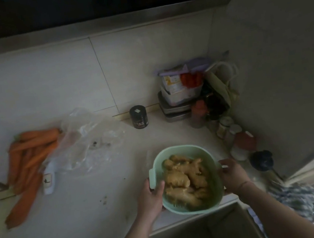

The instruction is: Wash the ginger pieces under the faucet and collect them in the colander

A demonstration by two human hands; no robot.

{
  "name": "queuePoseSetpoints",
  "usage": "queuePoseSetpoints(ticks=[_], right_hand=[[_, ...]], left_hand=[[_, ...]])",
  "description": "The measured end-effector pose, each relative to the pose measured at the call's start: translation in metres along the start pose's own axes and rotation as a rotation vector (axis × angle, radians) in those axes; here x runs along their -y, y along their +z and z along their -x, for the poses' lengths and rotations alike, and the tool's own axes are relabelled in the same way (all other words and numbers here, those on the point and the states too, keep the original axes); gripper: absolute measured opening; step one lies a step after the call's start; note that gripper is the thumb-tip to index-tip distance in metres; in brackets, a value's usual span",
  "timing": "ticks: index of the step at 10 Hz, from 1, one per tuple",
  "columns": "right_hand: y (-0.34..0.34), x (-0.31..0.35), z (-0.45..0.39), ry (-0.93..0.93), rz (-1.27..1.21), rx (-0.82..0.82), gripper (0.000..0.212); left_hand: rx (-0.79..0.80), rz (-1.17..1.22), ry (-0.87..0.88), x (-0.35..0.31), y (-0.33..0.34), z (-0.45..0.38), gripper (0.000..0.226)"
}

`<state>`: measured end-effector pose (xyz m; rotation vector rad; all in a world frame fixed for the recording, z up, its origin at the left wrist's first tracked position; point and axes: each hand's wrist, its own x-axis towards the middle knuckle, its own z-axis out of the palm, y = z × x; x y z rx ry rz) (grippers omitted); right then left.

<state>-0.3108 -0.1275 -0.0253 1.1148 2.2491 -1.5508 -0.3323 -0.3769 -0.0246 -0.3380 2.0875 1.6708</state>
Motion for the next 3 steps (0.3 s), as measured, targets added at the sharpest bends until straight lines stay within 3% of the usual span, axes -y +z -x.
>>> queuePoseSetpoints(ticks=[1, 2, 3], right_hand=[[0.0, 0.0, -0.004, 0.006, -0.062, 0.049, 0.028], [-0.004, -0.01, -0.007, 0.004, -0.173, 0.089, 0.035], [-0.009, -0.026, -0.003, -0.009, -0.229, 0.079, 0.035]], left_hand=[[0.013, -0.075, -0.008, 0.003, -0.002, -0.006, 0.01], [-0.019, -0.28, 0.053, 0.011, -0.008, -0.017, 0.024], [-0.212, -0.409, 0.172, 0.009, -0.008, -0.018, 0.028]])
